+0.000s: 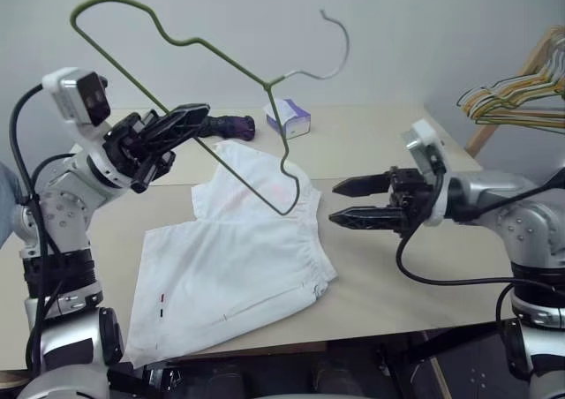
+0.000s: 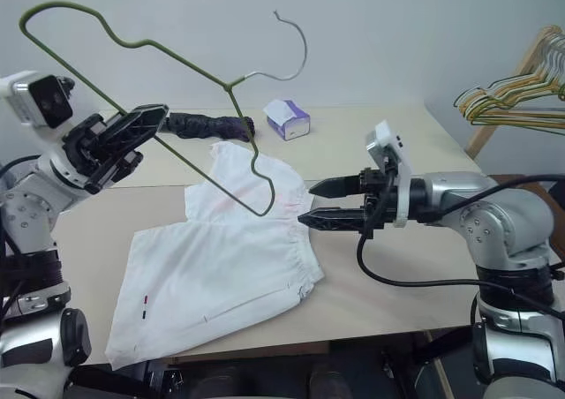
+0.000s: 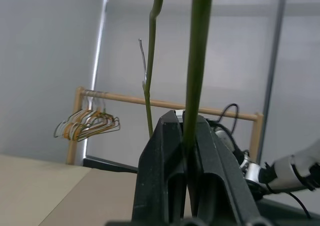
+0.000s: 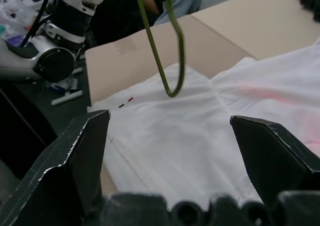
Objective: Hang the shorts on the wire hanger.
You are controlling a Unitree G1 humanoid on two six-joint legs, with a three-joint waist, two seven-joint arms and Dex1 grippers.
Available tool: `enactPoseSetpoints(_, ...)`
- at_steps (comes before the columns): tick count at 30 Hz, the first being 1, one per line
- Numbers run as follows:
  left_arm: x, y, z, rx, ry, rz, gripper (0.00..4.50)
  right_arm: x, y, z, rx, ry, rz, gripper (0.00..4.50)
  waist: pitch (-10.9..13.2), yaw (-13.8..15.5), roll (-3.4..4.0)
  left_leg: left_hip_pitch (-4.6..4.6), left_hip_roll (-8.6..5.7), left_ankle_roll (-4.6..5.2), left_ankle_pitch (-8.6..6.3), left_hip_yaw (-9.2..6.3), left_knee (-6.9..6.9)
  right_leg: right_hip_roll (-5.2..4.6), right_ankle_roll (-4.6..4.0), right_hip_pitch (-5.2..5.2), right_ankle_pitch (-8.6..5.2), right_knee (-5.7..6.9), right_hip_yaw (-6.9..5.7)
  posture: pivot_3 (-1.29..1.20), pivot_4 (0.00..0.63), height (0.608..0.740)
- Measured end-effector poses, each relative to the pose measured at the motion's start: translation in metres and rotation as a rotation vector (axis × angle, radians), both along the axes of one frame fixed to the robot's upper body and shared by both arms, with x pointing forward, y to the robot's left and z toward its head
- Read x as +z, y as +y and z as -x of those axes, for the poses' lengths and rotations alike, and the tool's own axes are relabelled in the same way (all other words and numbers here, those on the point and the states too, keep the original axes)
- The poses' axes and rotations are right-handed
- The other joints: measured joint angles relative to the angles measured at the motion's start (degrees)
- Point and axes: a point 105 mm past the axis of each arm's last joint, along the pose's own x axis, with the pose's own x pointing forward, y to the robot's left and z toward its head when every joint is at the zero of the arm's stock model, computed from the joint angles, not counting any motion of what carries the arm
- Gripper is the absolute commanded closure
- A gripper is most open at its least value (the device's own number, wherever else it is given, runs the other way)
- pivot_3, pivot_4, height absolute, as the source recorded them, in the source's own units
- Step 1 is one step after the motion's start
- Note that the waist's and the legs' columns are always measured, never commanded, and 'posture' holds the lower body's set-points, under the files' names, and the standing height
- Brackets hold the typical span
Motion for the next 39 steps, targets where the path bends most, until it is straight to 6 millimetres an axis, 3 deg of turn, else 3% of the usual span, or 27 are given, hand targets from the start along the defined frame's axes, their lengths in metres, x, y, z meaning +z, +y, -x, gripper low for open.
enactPoseSetpoints(7, -0.003, -0.007, -0.002, -0.021, -0.046, 0.022, 4.5, -0.006, 0.03, -0.009, 0.078, -0.01, 0.01, 0.02, 0.01, 0.22, 0.01, -0.38, 0.05, 0.01, 0.01, -0.06, 0.01, 0.08, 0.05, -0.47, 0.03, 0.15, 0.07, -0.01, 0.0, 0.74)
enactPoseSetpoints(18, -0.007, -0.013, -0.001, -0.019, -0.049, 0.034, 4.5, 0.003, 0.047, -0.009, 0.148, -0.035, 0.002, 0.02, 0.01, 0.38, 0.01, -0.54, 0.08, 0.01, 0.02, -0.09, 0.08, 0.11, 0.06, -0.61, 0.05, 0.22, 0.08, -0.01, 0.0, 0.74)
enactPoseSetpoints(23, -0.009, -0.015, -0.001, -0.018, -0.048, 0.049, 4.5, -0.003, 0.051, -0.009, 0.164, -0.028, 0.025, 1.25, 0.01, 0.37, 0.01, -0.56, 0.08, 0.01, 0.01, -0.09, 0.1, 0.11, 0.06, -0.62, 0.05, 0.22, 0.08, -0.02, 0.0, 0.74)
enactPoseSetpoints(32, -0.011, -0.017, -0.004, -0.01, -0.04, 0.068, 4.5, -0.003, 0.054, -0.013, 0.164, -0.031, 0.034, 4.49, 0.01, 0.35, 0.01, -0.56, 0.07, 0.01, 0.01, -0.08, 0.12, 0.11, 0.06, -0.62, 0.06, 0.23, 0.07, -0.02, 0.0, 0.74)
enactPoseSetpoints(37, -0.012, -0.017, -0.005, -0.003, -0.035, 0.069, 4.5, -0.004, 0.055, -0.011, 0.183, -0.035, 0.035, 4.49, 0.0, 0.31, 0.01, -0.56, 0.08, 0.0, 0.01, -0.08, 0.13, 0.12, 0.06, -0.62, 0.06, 0.23, 0.07, -0.03, 0.0, 0.74)
enactPoseSetpoints(39, -0.014, -0.017, -0.006, 0.007, -0.036, 0.061, 3.94, -0.004, 0.054, -0.011, 0.182, -0.034, 0.036, 4.5, 0.01, 0.3, 0.01, -0.55, 0.09, 0.0, 0.01, -0.08, 0.13, 0.12, 0.06, -0.62, 0.06, 0.24, 0.07, -0.03, 0.0, 0.74)
